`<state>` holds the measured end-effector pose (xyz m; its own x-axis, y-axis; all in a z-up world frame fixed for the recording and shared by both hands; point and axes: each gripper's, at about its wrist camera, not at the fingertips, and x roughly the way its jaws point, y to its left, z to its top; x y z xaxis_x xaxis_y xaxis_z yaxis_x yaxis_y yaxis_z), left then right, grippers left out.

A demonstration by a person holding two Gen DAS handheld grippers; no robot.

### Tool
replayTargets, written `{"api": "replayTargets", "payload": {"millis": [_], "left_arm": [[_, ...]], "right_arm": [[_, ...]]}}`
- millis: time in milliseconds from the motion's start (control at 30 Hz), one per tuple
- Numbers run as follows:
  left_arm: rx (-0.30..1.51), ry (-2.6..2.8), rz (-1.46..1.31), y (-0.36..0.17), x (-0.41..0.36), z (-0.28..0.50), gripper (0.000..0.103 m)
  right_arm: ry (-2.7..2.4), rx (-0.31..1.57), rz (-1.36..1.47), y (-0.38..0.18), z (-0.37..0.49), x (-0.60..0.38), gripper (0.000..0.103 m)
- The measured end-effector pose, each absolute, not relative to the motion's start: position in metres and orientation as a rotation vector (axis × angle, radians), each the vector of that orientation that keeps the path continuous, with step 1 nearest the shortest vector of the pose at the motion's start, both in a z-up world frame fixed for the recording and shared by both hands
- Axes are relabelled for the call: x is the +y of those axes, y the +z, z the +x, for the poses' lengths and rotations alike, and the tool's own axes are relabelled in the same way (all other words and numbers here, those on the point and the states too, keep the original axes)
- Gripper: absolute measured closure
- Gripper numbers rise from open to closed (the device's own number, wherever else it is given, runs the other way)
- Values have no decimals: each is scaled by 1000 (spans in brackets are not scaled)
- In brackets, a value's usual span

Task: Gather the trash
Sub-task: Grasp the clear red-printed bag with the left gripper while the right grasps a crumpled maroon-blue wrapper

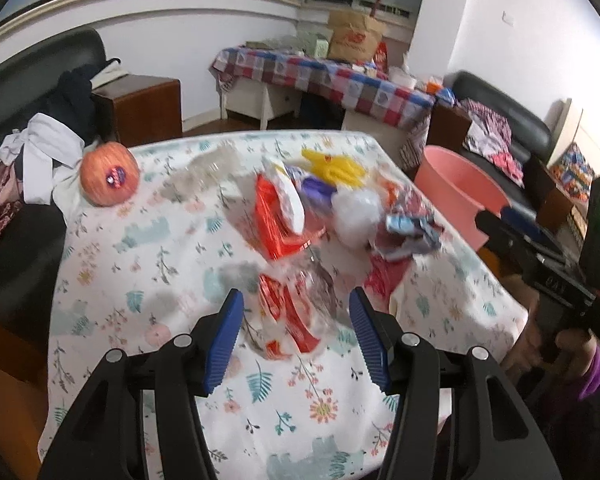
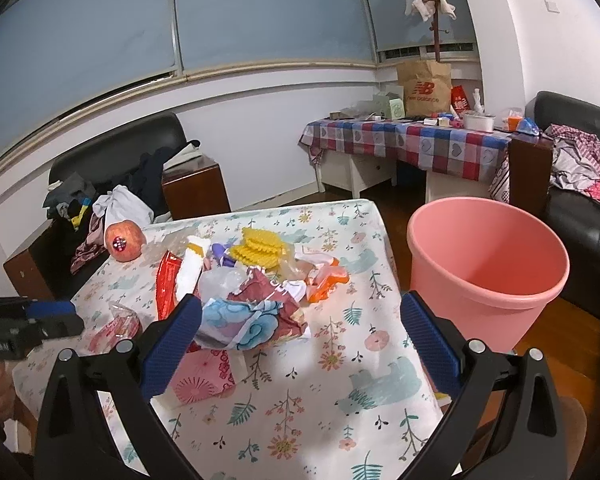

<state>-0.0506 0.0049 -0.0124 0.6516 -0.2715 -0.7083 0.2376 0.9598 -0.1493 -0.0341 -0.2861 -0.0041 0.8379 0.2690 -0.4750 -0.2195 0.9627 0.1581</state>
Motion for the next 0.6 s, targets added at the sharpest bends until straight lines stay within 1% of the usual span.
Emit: {"api": "replayTargets", "payload": {"millis": [200,300,333,367,500,533,600], "left_arm": [[864,-301,-18,-23,-4,-43,49],[880,-316,12,-25,-10,-39,59],[888,-317,21,-26,-12,-37,66],[903,-319,32,-28,-14,-35,75],[925,-332,36,-28,-15,-32,82],[923,-332,35,-26,-15,-32,89],[913,-331,20,-21,-12,-31,89]], "right_arm": [[297,542,85,-7,-33,-285,3],[319,561,86,-10,-29,-286,3],[327,569,90,-11,-28,-287,3],[339,580,95,-12,-26,-288,3],[400,625,128,-17,-17,-290,11],[411,632,135,-17,-16,-290,13],[440,649,145,-18,-10,-290,17]]}}
